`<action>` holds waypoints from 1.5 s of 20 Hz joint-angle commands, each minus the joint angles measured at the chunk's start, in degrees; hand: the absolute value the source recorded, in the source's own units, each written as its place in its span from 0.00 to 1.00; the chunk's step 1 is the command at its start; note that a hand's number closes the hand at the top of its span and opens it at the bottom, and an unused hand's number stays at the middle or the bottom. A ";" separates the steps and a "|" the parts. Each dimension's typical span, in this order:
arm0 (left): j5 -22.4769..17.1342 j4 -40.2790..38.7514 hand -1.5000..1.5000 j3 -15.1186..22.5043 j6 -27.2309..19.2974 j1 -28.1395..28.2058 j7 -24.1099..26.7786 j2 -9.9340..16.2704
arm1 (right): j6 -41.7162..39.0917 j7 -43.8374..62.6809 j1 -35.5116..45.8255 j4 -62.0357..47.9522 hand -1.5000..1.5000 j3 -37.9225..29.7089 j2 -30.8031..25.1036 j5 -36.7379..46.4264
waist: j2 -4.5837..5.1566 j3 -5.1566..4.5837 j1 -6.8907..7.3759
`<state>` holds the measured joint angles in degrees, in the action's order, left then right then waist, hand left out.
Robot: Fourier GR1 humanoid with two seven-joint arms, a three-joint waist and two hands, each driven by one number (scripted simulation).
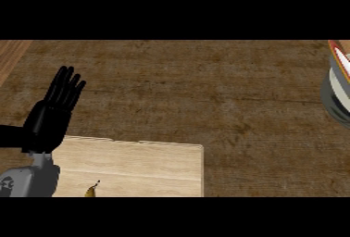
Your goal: Pick the eggplant from the plate and place it in the bowl
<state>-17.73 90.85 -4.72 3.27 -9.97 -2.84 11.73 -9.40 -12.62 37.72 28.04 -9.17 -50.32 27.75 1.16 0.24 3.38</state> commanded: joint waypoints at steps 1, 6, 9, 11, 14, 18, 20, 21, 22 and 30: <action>-1.11 0.15 0.50 -0.26 1.46 0.78 0.51 0.03 | -1.72 -7.38 4.06 -6.16 0.00 -2.88 0.83 -2.41 | 0.08 0.08 0.24; -0.58 -2.12 0.50 -1.74 0.44 -1.44 -0.32 1.12 | -2.95 -13.20 5.33 -9.28 0.00 -11.76 0.66 -10.90 | -0.23 0.07 -1.69; 0.14 0.68 0.50 -0.30 0.12 1.25 0.03 0.00 | -1.98 -12.72 6.48 -12.69 0.00 -18.23 1.39 -16.75 | -0.18 0.18 -0.83; 1.34 -2.03 0.50 -0.37 -1.51 -0.47 0.83 -1.04 | -5.54 -10.31 8.68 -13.89 0.00 -20.51 -2.09 -18.96 | -0.22 0.01 -1.92; -1.20 -0.48 0.50 -2.07 3.00 3.12 2.11 1.48 | -6.35 -12.93 5.09 -16.72 0.00 -23.14 -6.83 -20.45 | -0.10 0.07 -1.31; 0.44 2.81 0.50 -0.61 -0.87 1.71 -0.97 -0.09 | -7.80 -13.49 2.36 -19.03 0.00 -24.89 -10.86 -21.47 | -0.08 0.20 -1.45; -1.95 0.62 0.50 -2.85 1.96 1.82 -0.02 1.60 | -10.55 -12.39 1.23 -20.04 0.00 -26.01 -14.42 -22.39 | 0.01 0.18 -1.66; -1.18 1.67 0.50 -2.45 0.55 1.48 -1.13 1.25 | -11.75 -12.24 0.09 -20.27 0.00 -26.23 -15.30 -22.69 | -0.34 0.10 -2.05; -0.78 1.48 0.50 -1.52 0.08 0.44 -1.28 0.40 | -11.91 -13.94 -1.47 -20.78 0.00 -26.69 -15.09 -22.99 | -0.15 0.21 -2.14; -0.38 0.99 0.50 -2.56 0.06 2.34 0.25 0.52 | -23.54 -19.84 -11.76 -22.41 0.00 -28.32 -20.73 -24.36 | -0.37 0.39 -3.20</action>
<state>-18.11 91.98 -6.74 3.75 -7.24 -2.23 12.03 -28.00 -29.85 30.35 6.38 -36.77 -68.82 3.98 0.94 0.57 0.77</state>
